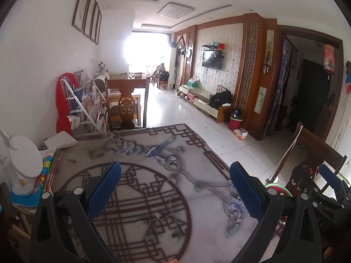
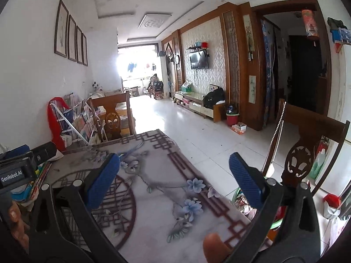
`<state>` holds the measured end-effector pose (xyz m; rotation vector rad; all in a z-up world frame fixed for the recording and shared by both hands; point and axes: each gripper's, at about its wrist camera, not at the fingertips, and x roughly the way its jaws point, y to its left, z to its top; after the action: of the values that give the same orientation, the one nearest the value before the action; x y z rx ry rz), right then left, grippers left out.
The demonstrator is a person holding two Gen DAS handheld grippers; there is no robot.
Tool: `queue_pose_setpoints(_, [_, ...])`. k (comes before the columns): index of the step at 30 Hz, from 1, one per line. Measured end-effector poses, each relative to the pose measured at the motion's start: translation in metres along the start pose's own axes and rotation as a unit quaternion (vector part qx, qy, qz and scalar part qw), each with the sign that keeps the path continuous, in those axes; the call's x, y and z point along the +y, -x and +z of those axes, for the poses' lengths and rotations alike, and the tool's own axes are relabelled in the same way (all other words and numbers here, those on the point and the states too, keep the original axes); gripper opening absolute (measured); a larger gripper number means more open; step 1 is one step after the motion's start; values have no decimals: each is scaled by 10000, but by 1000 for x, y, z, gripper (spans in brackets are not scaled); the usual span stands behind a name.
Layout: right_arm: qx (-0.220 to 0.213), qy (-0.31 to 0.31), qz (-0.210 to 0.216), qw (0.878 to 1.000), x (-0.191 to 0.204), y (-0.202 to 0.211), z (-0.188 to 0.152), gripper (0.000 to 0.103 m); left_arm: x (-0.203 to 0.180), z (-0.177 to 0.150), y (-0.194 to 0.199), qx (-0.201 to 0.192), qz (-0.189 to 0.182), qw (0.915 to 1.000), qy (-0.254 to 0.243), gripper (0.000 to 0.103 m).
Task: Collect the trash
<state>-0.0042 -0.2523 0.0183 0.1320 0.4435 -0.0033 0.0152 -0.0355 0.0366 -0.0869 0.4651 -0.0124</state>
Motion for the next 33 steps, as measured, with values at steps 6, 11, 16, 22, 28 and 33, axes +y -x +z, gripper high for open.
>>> queue_pose_setpoints(6, [80, 42, -75, 9999, 7, 2, -3, 98, 6, -3, 2, 44, -86, 9999, 35, 95])
queue_pose_setpoints(11, [136, 103, -82, 9998, 14, 3, -5, 98, 12, -3, 2, 100, -124, 9998, 75, 95])
queue_pose_setpoints(16, [181, 152, -63, 9997, 20, 1, -4, 98, 16, -4, 2, 145, -132, 9997, 136, 95])
queue_pose_setpoints(22, [187, 166, -59, 9997, 23, 1, -4, 98, 21, -4, 1, 173, -100, 9996, 177, 95])
queue_pose_setpoints(28, [234, 166, -85, 9996, 25, 2, -7, 98, 23, -4, 1, 187, -89, 9996, 193, 95])
queue_pose_setpoints(33, [245, 170, -79, 9995, 25, 1, -7, 98, 23, -5, 0, 201, -97, 9996, 199, 95])
